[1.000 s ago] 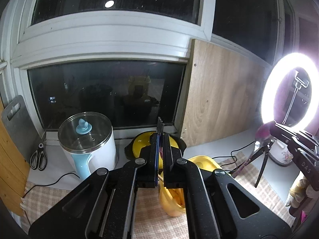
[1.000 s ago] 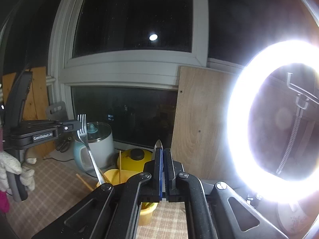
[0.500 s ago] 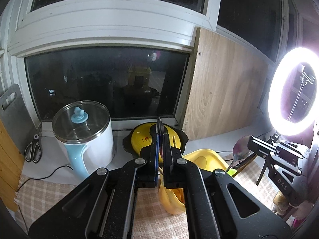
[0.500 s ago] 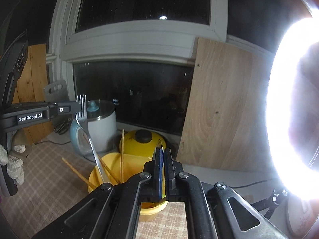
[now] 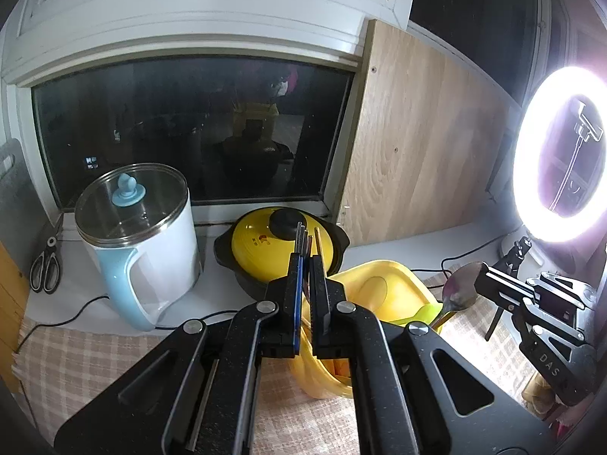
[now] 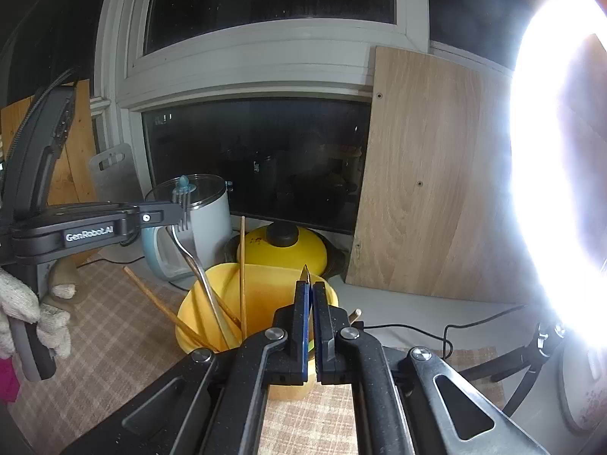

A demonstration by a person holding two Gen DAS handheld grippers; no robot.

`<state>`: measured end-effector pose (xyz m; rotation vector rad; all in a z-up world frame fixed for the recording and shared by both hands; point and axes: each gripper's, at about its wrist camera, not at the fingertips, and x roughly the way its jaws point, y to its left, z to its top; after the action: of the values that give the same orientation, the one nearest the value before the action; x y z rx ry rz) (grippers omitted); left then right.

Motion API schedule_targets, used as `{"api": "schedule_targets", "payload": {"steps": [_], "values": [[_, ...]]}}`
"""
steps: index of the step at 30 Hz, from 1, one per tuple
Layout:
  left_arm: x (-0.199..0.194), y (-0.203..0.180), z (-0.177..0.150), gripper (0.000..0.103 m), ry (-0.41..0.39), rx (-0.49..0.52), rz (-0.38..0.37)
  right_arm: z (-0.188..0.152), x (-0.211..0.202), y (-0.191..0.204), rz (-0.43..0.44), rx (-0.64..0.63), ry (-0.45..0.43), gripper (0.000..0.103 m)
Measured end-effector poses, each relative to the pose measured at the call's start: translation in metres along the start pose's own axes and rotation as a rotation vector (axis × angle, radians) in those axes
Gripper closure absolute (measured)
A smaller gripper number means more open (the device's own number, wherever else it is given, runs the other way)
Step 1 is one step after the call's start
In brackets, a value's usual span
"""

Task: Organize utensils
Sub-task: 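Carry fork with left tool while right tool carries spoon over container, then open both tools to drop the metal fork and spoon into the yellow container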

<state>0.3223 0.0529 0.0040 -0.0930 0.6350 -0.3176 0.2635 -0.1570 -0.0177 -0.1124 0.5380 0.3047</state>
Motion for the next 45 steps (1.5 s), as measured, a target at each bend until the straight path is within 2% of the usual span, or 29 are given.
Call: {"api": "schedule_targets", "payload": {"steps": [11, 12, 13, 15, 23, 30, 32, 34, 38, 40, 42, 45], "values": [[0.001, -0.001, -0.002, 0.1, 0.012, -0.011, -0.015, -0.005, -0.004, 0.005, 0.008, -0.003, 0.023, 0.101], [0.0, -0.001, -0.002, 0.1, 0.011, -0.011, -0.018, -0.005, -0.005, 0.005, 0.006, -0.006, 0.023, 0.098], [-0.002, -0.002, -0.002, 0.1, 0.008, -0.011, -0.021, -0.005, -0.006, 0.006, 0.004, -0.007, 0.022, 0.089], [-0.006, -0.002, -0.001, 0.1, -0.005, -0.01, -0.017, -0.006, -0.009, 0.006, 0.006, -0.009, 0.014, 0.082], [-0.034, -0.002, 0.004, 0.098, -0.056, -0.031, 0.011, -0.007, -0.032, 0.002, 0.024, 0.018, -0.014, 0.078], [-0.06, -0.004, -0.002, 0.098, -0.076, -0.045, 0.039, -0.013, -0.05, -0.004, 0.064, 0.065, -0.022, 0.064], [-0.068, -0.005, -0.006, 0.098, -0.079, -0.049, 0.044, -0.015, -0.054, -0.005, 0.073, 0.066, -0.021, 0.059], [-0.074, -0.007, -0.009, 0.098, -0.082, -0.047, 0.052, -0.018, -0.059, -0.006, 0.081, 0.068, -0.027, 0.044], [-0.086, -0.015, -0.02, 0.094, -0.079, -0.035, 0.074, -0.026, -0.069, -0.01, 0.105, 0.082, -0.031, 0.03], [-0.092, -0.019, -0.028, 0.087, -0.076, -0.027, 0.086, -0.032, -0.074, -0.013, 0.124, 0.099, -0.023, 0.017], [-0.098, -0.025, -0.036, 0.082, -0.073, -0.021, 0.099, -0.038, -0.077, -0.017, 0.14, 0.115, -0.019, 0.011], [-0.104, -0.032, -0.048, 0.062, -0.07, -0.016, 0.117, -0.049, -0.083, -0.021, 0.146, 0.121, -0.011, 0.0]]}}
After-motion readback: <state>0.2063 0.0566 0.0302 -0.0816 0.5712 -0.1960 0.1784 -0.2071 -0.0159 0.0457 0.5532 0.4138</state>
